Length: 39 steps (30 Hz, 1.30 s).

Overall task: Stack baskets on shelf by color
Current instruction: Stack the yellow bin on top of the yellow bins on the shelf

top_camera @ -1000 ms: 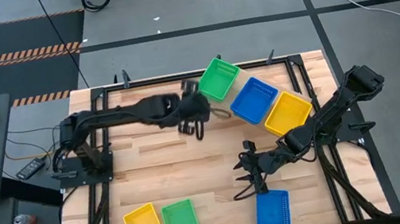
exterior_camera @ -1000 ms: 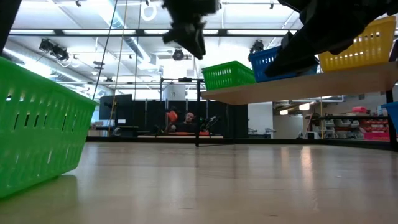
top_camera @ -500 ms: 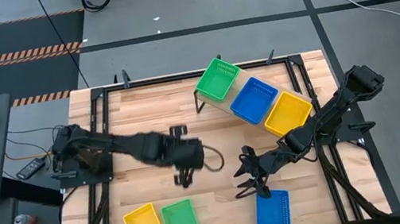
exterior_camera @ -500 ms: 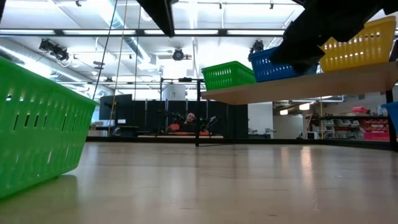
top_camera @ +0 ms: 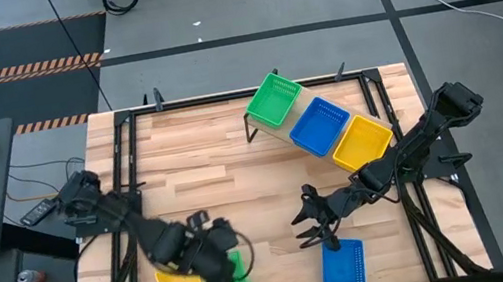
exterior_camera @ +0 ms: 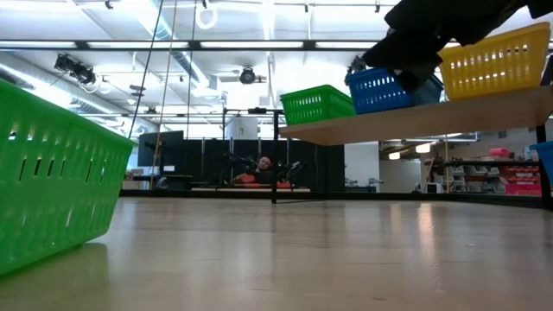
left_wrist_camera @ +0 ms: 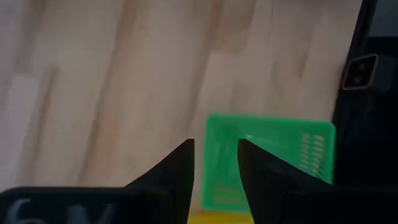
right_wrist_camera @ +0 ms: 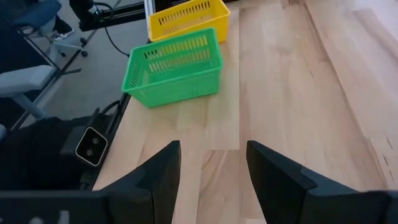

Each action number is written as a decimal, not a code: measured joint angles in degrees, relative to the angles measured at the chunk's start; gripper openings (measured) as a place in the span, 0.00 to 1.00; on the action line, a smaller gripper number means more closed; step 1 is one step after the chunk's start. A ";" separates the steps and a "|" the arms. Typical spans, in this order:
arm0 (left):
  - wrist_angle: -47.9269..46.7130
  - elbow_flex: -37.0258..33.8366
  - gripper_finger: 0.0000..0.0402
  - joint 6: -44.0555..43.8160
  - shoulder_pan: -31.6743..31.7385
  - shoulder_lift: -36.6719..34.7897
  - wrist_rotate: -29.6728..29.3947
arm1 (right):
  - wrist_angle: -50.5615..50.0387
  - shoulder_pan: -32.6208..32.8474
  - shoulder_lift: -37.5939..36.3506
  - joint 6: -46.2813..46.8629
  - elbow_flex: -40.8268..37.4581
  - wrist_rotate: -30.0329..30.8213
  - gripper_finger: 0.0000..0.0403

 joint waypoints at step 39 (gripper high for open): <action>2.65 -0.26 0.33 -39.70 -22.03 16.00 14.96 | 6.61 9.52 0.00 1.61 -0.01 4.38 0.47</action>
